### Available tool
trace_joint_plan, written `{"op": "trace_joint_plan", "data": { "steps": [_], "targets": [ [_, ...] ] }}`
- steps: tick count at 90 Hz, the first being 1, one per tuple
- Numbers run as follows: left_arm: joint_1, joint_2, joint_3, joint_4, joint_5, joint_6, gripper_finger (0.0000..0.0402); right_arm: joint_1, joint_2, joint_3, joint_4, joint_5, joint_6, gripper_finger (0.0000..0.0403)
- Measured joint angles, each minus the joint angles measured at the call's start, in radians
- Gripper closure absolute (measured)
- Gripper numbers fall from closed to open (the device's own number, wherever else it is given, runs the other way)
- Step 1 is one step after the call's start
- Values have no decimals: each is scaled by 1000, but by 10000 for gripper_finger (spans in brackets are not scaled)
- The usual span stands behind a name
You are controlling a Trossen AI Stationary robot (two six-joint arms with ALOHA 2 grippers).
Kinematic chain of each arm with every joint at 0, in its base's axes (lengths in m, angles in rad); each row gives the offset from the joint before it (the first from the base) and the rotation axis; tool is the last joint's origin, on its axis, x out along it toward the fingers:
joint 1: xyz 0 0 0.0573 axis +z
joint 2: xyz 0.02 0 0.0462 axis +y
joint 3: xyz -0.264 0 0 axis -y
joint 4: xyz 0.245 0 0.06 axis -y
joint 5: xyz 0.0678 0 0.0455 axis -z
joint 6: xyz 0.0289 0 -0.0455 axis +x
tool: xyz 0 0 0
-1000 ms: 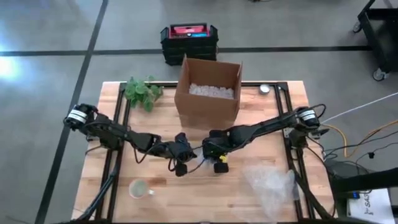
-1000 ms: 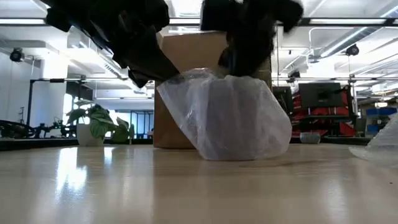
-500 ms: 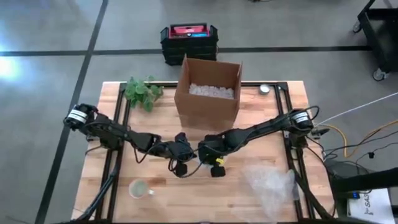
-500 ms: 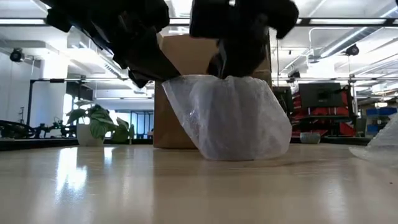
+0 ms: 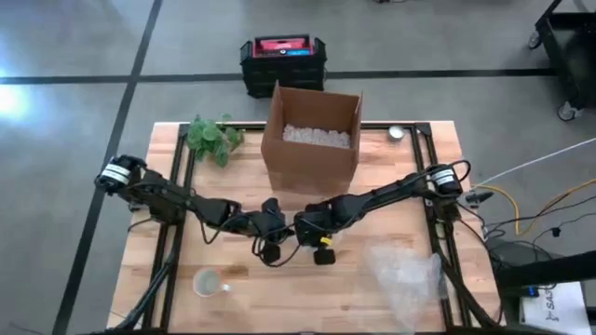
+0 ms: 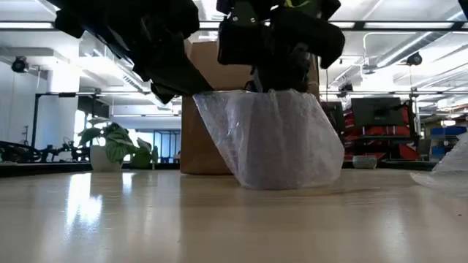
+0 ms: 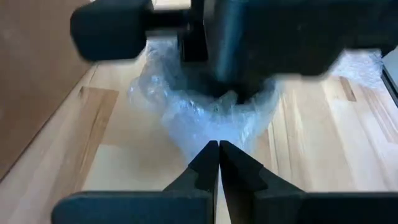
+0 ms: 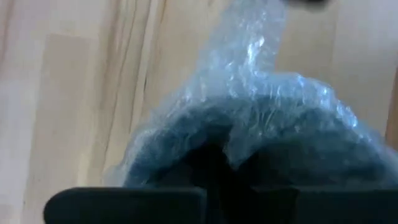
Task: Wrap mug
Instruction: Wrap the blue cup in bubble wrap, then put the wrapped blue cup into the cardboard box
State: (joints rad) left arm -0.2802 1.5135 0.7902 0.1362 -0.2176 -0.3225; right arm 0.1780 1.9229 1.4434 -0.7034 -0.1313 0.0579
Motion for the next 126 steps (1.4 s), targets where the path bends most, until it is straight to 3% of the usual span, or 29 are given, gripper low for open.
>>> {"op": "trace_joint_plan", "data": {
  "steps": [18,38,49,64,75,92,101,109,118,126],
  "targets": [
    [0,0,0,2,0,0,402,0,-169,3,-49,0,20,401],
    [0,0,0,-1,0,0,402,4,-245,3,-63,-2,22,381],
    [0,0,0,-2,0,0,402,38,-251,3,-84,0,12,325],
    [0,0,0,-2,0,3,402,89,-239,6,-78,2,-13,219],
    [0,0,0,-1,0,3,402,111,-195,6,-78,60,-34,151],
    [0,0,0,-2,0,3,402,109,-86,7,-78,136,10,98],
    [0,0,0,-2,0,0,402,110,-19,7,-79,135,10,101],
    [0,0,0,-3,0,0,402,111,26,9,-72,137,9,130],
    [0,0,0,-4,0,0,402,110,53,12,-67,143,8,197],
    [0,0,0,-4,0,0,402,109,54,10,-71,141,6,285]
  ]
}}
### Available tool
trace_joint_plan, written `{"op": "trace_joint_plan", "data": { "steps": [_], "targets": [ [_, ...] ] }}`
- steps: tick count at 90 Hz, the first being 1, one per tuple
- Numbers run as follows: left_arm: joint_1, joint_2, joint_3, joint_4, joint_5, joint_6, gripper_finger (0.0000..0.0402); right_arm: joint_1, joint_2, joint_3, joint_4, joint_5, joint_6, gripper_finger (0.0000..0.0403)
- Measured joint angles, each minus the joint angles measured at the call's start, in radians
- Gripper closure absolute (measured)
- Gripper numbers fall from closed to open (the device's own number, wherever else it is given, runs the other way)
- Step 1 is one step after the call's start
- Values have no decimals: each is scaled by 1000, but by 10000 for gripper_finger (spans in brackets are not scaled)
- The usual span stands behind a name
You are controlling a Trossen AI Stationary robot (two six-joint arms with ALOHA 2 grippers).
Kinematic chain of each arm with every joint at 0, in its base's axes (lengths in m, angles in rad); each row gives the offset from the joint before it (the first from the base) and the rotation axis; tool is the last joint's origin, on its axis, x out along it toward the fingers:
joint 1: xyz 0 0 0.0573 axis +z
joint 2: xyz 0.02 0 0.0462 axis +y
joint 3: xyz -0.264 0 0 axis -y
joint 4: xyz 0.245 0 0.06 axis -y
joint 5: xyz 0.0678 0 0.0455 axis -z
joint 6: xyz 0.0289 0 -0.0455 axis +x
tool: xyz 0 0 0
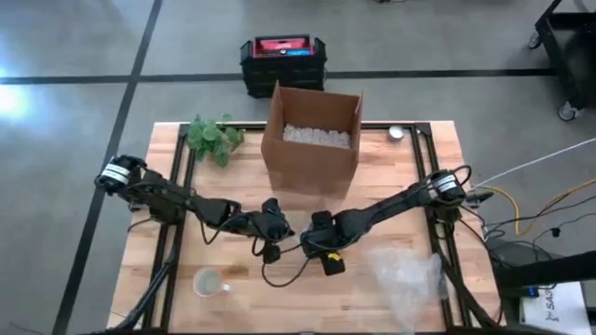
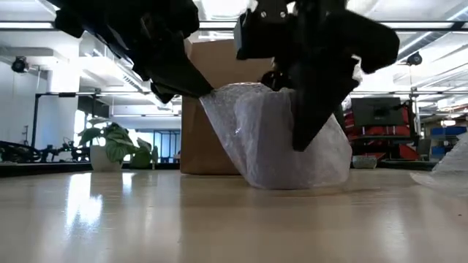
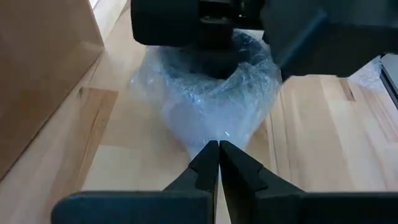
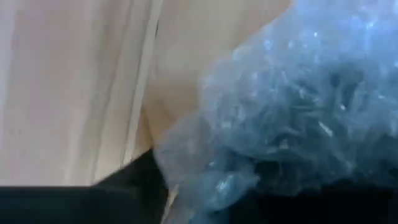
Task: Wrap mug
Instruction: Put the wrapped blue cup into the cardboard box
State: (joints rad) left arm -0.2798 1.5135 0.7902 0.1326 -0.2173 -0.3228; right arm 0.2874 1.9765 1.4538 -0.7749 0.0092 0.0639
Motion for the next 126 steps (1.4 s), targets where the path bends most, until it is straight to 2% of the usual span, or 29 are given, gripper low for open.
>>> {"op": "trace_joint_plan", "data": {
  "steps": [6,11,30,44,50,59,73,86,103,114,126],
  "targets": [
    [0,0,0,0,0,0,402,0,-8,-2,-2,-22,-1,358],
    [0,-1,0,0,0,0,402,1,-31,-7,-21,-29,-2,385],
    [-15,-60,0,-7,0,0,402,7,-188,4,-53,-70,12,392],
    [-19,-141,0,-26,-5,16,402,14,-341,49,-39,-54,-38,393],
    [-20,-167,0,-21,-8,27,402,14,-405,74,-30,-11,-73,394],
    [-20,-187,0,-19,-10,46,402,-8,-478,123,-6,111,-149,394],
    [-20,-187,0,-19,-11,49,402,-108,-537,254,39,223,-251,394],
    [-20,-169,0,-21,-12,52,402,-298,-501,400,61,213,-299,394],
    [-20,-146,-1,-29,-11,52,402,-583,-324,592,-93,-45,-291,395],
    [-20,-139,-2,-33,-11,52,402,-672,-204,662,-218,-114,-300,395],
    [-20,-134,-2,-47,-10,52,402,-714,-105,684,-307,-144,-298,395]
  ]
}}
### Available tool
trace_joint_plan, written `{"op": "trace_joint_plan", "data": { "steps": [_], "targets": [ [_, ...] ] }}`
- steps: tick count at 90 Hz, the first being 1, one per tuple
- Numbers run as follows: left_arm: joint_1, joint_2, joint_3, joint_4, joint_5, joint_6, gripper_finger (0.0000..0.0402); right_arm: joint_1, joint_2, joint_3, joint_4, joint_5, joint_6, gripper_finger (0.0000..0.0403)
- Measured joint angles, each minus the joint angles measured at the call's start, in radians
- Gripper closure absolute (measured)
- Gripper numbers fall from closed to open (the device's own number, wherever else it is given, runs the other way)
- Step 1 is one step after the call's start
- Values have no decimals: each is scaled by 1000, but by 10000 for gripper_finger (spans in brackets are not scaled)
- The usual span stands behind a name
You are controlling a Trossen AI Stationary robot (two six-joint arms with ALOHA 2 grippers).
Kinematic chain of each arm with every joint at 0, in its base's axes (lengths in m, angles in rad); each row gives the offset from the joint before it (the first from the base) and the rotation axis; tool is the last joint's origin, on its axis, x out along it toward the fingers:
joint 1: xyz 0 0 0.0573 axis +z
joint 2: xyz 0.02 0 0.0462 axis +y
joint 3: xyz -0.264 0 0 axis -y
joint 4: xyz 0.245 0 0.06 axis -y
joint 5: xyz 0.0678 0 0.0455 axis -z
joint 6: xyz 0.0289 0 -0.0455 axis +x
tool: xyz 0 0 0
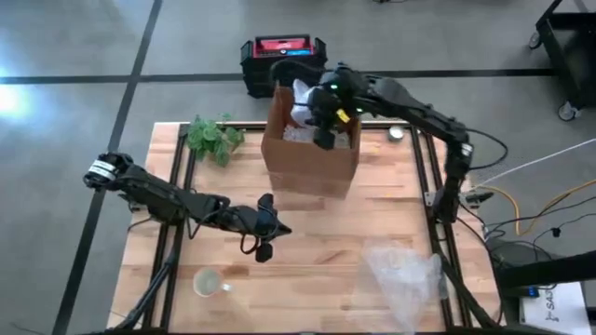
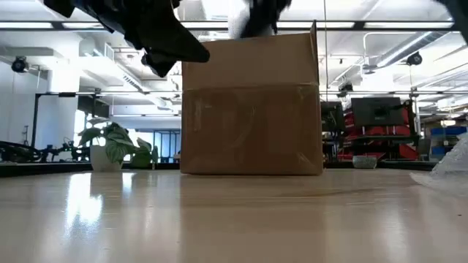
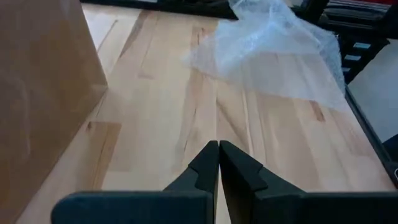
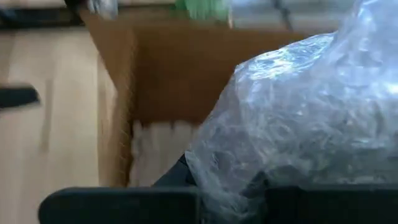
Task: Wrap mug
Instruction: Put the wrapped blue cup into the cardboard box, then wrap the yellow cup in bubble wrap
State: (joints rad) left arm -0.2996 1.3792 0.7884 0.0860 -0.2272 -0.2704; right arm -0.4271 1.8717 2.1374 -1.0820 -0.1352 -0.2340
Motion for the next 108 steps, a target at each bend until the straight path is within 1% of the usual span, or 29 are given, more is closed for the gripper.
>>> {"op": "trace_joint_plan", "data": {
  "steps": [13,33,50,57,64,73,81,88,96,108],
  "targets": [
    [0,0,-12,2,0,0,402,-9,63,-2,-31,0,28,395],
    [0,0,-17,1,1,0,402,-20,115,-3,-51,1,92,395],
    [0,0,-17,3,1,-3,402,-45,141,-4,-83,-13,280,394],
    [0,0,-17,3,1,-3,402,-57,144,-6,-107,-52,318,394],
    [0,0,-17,3,1,-4,402,-55,147,-8,-117,-56,346,384],
    [0,0,-17,3,1,-4,402,-53,157,-10,-118,-68,332,349],
    [0,0,-17,3,1,-4,402,-54,160,-11,-128,-112,290,303],
    [0,0,-17,3,1,-7,402,-53,159,-6,-128,-126,269,259],
    [0,0,-17,3,2,-9,402,-58,146,32,-156,-127,270,215],
    [0,0,-17,3,1,-8,402,-59,84,134,-189,-125,265,167]
  ]
}}
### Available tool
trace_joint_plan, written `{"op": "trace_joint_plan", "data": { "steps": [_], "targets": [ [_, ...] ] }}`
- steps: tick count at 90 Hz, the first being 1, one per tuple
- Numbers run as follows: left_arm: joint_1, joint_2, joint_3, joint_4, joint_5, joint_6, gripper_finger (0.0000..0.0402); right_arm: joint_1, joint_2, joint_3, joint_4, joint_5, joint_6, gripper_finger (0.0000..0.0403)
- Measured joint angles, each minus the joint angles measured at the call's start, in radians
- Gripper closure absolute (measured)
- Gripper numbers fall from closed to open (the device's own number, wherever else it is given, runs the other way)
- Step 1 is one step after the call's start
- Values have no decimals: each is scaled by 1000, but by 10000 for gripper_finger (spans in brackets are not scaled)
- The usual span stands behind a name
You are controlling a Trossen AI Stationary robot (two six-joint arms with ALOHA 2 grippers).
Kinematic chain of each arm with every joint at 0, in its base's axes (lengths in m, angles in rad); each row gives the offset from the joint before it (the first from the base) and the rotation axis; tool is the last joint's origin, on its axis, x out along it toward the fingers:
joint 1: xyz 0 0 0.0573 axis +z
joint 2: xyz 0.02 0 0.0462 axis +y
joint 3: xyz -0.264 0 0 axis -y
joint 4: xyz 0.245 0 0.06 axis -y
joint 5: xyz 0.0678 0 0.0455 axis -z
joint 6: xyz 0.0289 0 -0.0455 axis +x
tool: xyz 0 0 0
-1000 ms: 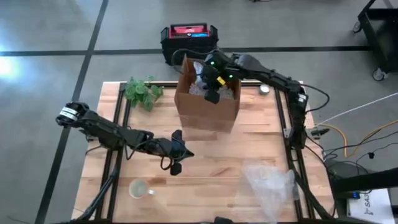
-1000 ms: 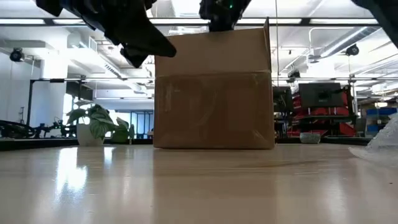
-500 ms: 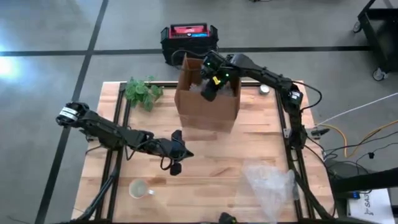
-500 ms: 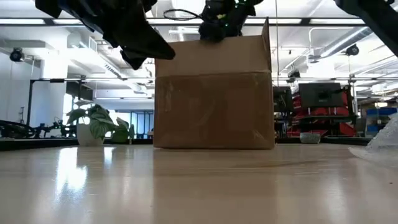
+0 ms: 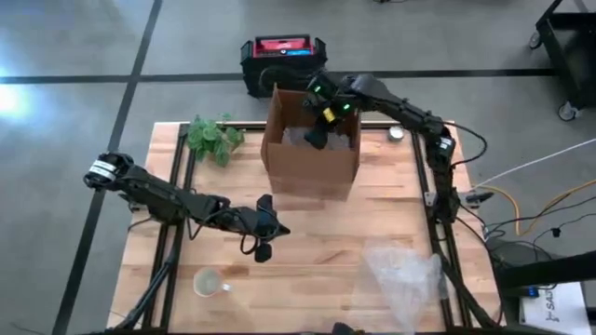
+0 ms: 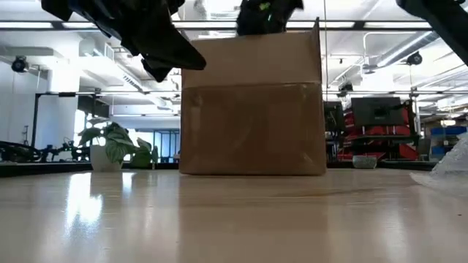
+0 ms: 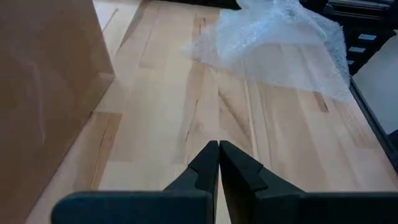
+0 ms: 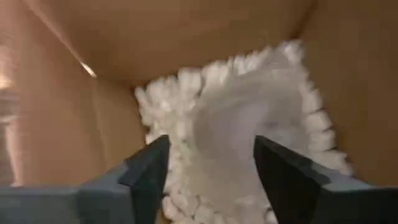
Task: Wrap mug
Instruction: Wrap the yellow cup in bubble wrap
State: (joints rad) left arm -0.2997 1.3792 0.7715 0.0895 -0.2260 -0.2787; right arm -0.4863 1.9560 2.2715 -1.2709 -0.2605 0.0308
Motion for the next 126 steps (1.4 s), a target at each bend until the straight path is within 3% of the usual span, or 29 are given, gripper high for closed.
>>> {"op": "trace_joint_plan", "data": {
  "steps": [29,49,76,92,110,126],
  "targets": [
    [0,-36,0,-3,0,0,402,79,-203,64,-71,-1,-46,124],
    [0,-105,0,-83,0,-17,402,262,-315,11,-159,5,-29,135],
    [0,-123,0,-132,7,-49,402,644,-426,-318,-160,184,199,174],
    [0,-118,0,-130,3,-53,402,840,-432,-569,-167,199,446,192],
    [0,-118,0,-126,0,-53,402,933,-359,-760,-144,196,636,199],
    [-1,-114,0,-126,0,-76,402,955,-280,-820,-91,126,671,191]
  ]
}}
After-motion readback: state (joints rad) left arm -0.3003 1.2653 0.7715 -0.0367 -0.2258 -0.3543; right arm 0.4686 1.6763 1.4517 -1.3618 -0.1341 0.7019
